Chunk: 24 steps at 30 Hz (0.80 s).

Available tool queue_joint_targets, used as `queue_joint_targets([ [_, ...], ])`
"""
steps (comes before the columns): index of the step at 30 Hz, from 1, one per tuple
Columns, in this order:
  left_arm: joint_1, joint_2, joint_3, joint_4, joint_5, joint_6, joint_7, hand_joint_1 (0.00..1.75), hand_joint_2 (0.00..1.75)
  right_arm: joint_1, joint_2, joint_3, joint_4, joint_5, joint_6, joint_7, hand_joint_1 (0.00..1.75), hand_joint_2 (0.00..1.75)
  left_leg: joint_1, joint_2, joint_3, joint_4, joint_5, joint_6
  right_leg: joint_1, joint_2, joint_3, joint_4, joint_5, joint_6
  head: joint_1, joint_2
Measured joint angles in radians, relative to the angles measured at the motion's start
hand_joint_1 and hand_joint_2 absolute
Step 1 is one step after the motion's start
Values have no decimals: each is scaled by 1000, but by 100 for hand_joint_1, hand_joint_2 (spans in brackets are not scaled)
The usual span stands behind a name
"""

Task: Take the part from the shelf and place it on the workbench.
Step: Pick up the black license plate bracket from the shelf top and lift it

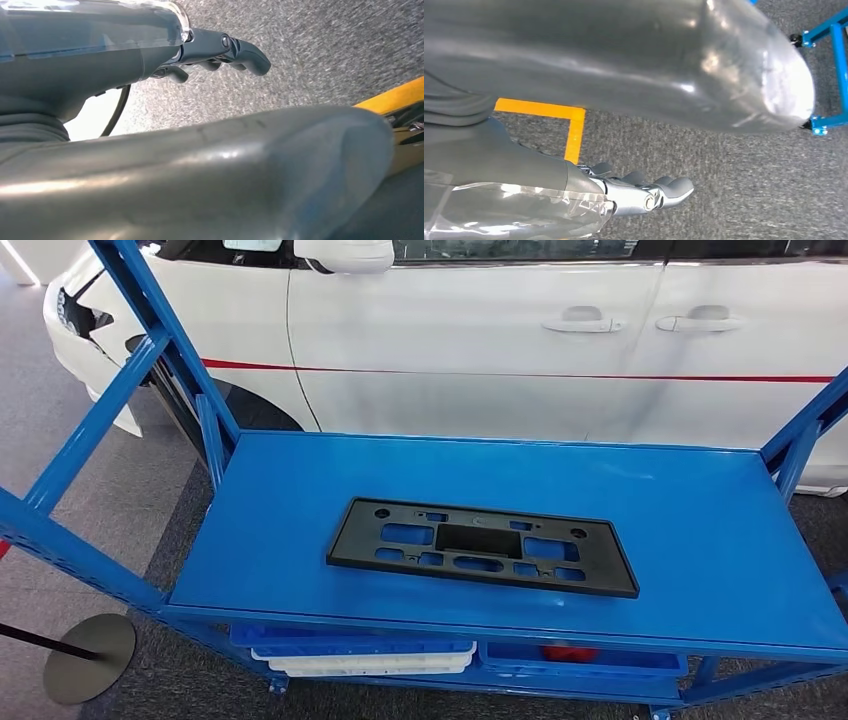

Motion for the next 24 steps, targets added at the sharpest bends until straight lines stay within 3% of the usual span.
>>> queue_joint_targets([
  [2, -1, -2, 0, 0, -2, -6, 2, 0, 0, 0, 1, 0, 0, -3, -8, -2, 0, 0, 12, 5, 24, -55, 33, 6, 3, 1, -17, 52, -47, 1, 0, 0],
  [4, -2, -3, 0, 0, -3, -11, 2, 0, 0, 1, 1, 1, 0, -5, -14, -4, 0, 0, 18, 8, 19, -63, 42, 0, -3, 2, -65, 163, -112, 12, 0, 0],
  [5, -1, -3, 0, 0, -2, -13, 2, 0, 0, 1, 0, 1, 0, -6, -18, -5, 0, 0, 23, 9, 12, -57, 42, -6, -9, 2, -81, 205, -126, 21, 0, 0],
  [6, -1, -3, 0, 0, -1, -16, 2, 0, 0, 1, -1, 2, 0, -7, -21, -6, 0, 0, 30, 9, 4, -48, 40, -15, -17, 1, -82, 215, -121, 32, 0, 0],
  [7, -1, -4, 0, 0, 0, -17, 2, 0, 0, 1, -1, 3, 0, -8, -24, -7, 0, 0, 39, 9, -6, -33, 36, -27, -27, -1, -64, 187, -98, 45, 0, 0],
  [9, -1, -2, 0, 1, 1, -19, 2, 0, 0, 0, 3, 5, 2, -10, -30, -9, 0, 0, 56, 8, -34, 11, 20, -57, -45, -3, -2, 79, -53, 74, 1, 0],
  [10, -1, -1, 0, 2, 1, -19, 3, 0, 0, -1, 5, 7, 1, -12, -33, -10, 0, 0, 59, 7, -47, 35, 9, -72, -48, 1, 13, 55, -38, 79, 1, 0],
  [11, -2, 1, 0, 3, 1, -19, 3, 0, 0, -1, 8, 9, 0, -14, -37, -10, 0, 0, 59, 5, -59, 60, -3, -86, -51, 5, 15, 49, -45, 72, 1, 0],
  [14, -2, 1, 0, 5, 2, -21, 3, 0, 0, -2, 12, 21, -3, -20, -48, -11, 0, 0, 59, 2, -78, 101, -24, -109, -51, 13, -14, 88, -74, 16, 0, 0],
  [15, -1, 2, 0, 5, 2, -22, 3, 0, 0, -2, 13, 24, -3, -22, -51, -11, 0, 0, 62, 2, -83, 114, -36, -110, -48, 12, -20, 96, -73, 4, -1, 0],
  [17, 2, 2, 0, 5, 1, -22, 3, 0, 0, -2, 16, 29, -3, -25, -54, -11, 0, 0, 63, 4, -112, 188, -94, -107, -40, 8, -30, 98, -63, -8, -1, 0],
  [19, 2, 2, 0, 5, 1, -22, 2, 0, 0, 0, 17, 33, -4, -28, -58, -12, 0, 0, 56, 4, -163, 321, -174, -97, -28, 5, -43, 97, -53, -16, -1, 0],
  [20, 2, 2, 0, 5, 1, -22, 2, 0, 0, 2, 17, 36, -5, -30, -60, -12, 0, 0, 50, 4, -181, 374, -196, -89, -20, 4, -50, 97, -48, -20, -1, 0],
  [21, 3, 2, 0, 5, 1, -22, 1, 0, 0, 3, 17, 40, -5, -31, -62, -12, 0, 0, 43, 4, -184, 398, -200, -78, -11, 3, -55, 97, -45, -24, -1, 0],
  [22, 3, 2, 0, 5, 1, -22, 1, 0, 0, 4, 17, 43, -5, -33, -63, -12, 0, 0, 34, 4, -169, 382, -186, -63, -2, 3, -58, 97, -42, -27, -1, 0],
  [24, 3, 3, 0, 5, 1, -22, 0, 0, 0, 5, 19, 50, -5, -34, -64, -12, 0, 0, 8, 1, -95, 259, -133, -18, 11, 3, -60, 96, -37, -33, -1, 0],
])
